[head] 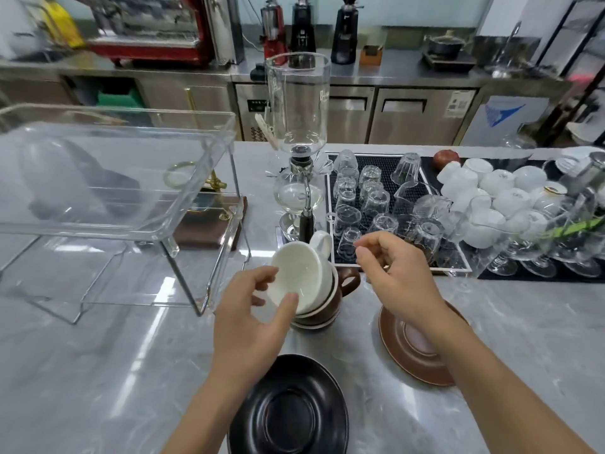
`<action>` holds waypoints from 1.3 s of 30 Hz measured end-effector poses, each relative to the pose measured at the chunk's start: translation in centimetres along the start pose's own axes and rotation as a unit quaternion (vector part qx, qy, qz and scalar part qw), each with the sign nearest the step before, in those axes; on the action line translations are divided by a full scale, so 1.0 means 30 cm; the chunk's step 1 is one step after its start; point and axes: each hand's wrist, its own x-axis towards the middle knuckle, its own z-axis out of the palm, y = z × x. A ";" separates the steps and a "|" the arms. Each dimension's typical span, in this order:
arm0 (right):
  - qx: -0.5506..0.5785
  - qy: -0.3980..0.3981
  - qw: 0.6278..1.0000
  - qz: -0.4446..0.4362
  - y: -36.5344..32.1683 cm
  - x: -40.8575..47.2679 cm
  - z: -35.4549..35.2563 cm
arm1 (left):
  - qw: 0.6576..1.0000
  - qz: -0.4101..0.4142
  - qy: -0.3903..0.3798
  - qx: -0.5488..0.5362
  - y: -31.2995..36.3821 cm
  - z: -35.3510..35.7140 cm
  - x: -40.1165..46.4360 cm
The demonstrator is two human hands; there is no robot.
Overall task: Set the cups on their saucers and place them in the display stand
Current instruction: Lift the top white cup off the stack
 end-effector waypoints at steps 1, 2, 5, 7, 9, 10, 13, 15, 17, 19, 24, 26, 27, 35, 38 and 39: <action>0.001 -0.003 1.000 0.002 0.003 0.008 0.003 | 1.000 0.001 -0.005 0.009 -0.007 0.006 -0.002; 0.002 -0.008 1.000 0.004 0.006 0.017 0.007 | 1.000 -0.002 -0.014 0.015 -0.012 0.012 -0.001; -0.006 -0.031 0.999 0.006 0.004 0.047 0.019 | 0.997 -0.042 -0.061 0.027 -0.027 0.020 0.009; -0.006 -0.050 0.999 0.004 -0.006 0.066 0.030 | 0.993 -0.078 -0.086 0.031 -0.031 0.023 0.022; -0.003 -0.066 0.998 -0.003 -0.015 0.085 0.042 | 0.990 -0.095 -0.103 0.009 -0.033 0.028 0.032; -0.004 -0.073 0.997 -0.006 -0.017 0.093 0.048 | 0.989 -0.094 -0.112 -0.002 -0.026 0.031 0.035; -0.006 -0.085 0.996 -0.004 -0.019 0.114 0.067 | 0.988 -0.089 -0.123 -0.022 -0.010 0.036 0.045; -0.003 -0.082 0.997 -0.010 -0.015 0.121 0.079 | 0.989 -0.077 -0.125 -0.033 -0.011 0.040 0.046; 0.002 -0.073 0.997 -0.011 -0.008 0.126 0.090 | 0.988 -0.071 -0.128 -0.040 -0.025 0.046 0.047; 0.009 -0.069 0.998 -0.007 -0.001 0.128 0.096 | 0.988 -0.069 -0.127 -0.048 -0.042 0.047 0.048; 0.034 -0.064 0.997 0.007 0.017 0.133 0.107 | 0.988 -0.075 -0.121 -0.054 -0.057 0.050 0.049; 0.043 -0.056 0.997 0.009 0.017 0.132 0.111 | 0.989 -0.075 -0.117 -0.059 -0.061 0.052 0.048; 0.050 -0.049 0.998 0.009 0.015 0.131 0.113 | 0.989 -0.075 -0.113 -0.060 -0.063 0.054 0.048; 0.086 0.008 0.996 -0.032 -0.052 0.121 0.075 | 0.994 -0.042 -0.064 -0.078 -0.034 0.049 0.055; 0.102 0.024 0.993 -0.057 -0.084 0.099 0.024 | 0.994 -0.030 -0.067 -0.081 0.008 0.037 0.053; 0.110 0.021 0.992 -0.064 -0.088 0.097 0.010 | 0.994 -0.024 -0.069 -0.079 0.017 0.034 0.056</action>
